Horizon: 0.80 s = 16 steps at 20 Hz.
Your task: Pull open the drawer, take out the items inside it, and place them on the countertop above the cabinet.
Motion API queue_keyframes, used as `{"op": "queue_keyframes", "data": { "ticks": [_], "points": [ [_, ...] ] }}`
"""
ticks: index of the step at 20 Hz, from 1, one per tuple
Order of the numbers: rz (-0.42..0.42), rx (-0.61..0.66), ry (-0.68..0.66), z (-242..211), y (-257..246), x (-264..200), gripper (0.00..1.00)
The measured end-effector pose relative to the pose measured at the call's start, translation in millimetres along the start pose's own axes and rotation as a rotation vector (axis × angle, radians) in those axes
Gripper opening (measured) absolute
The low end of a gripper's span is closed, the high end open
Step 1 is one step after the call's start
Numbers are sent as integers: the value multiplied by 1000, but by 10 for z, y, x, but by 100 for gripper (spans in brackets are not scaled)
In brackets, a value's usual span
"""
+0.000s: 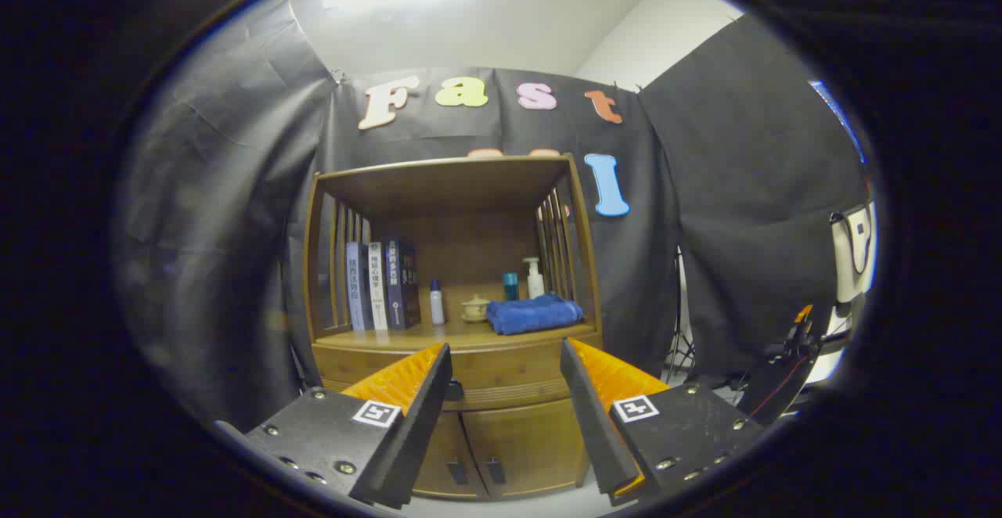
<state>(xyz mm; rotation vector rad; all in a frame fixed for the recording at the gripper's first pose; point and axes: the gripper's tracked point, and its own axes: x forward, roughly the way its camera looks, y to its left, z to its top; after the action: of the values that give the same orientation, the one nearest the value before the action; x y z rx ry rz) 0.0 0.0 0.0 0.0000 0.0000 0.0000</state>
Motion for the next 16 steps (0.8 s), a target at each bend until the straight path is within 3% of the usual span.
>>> {"op": "queue_keyframes", "data": {
  "ticks": [16],
  "points": [
    [9, 11, 68, -146, 5, 84, 84]
  ]
}}
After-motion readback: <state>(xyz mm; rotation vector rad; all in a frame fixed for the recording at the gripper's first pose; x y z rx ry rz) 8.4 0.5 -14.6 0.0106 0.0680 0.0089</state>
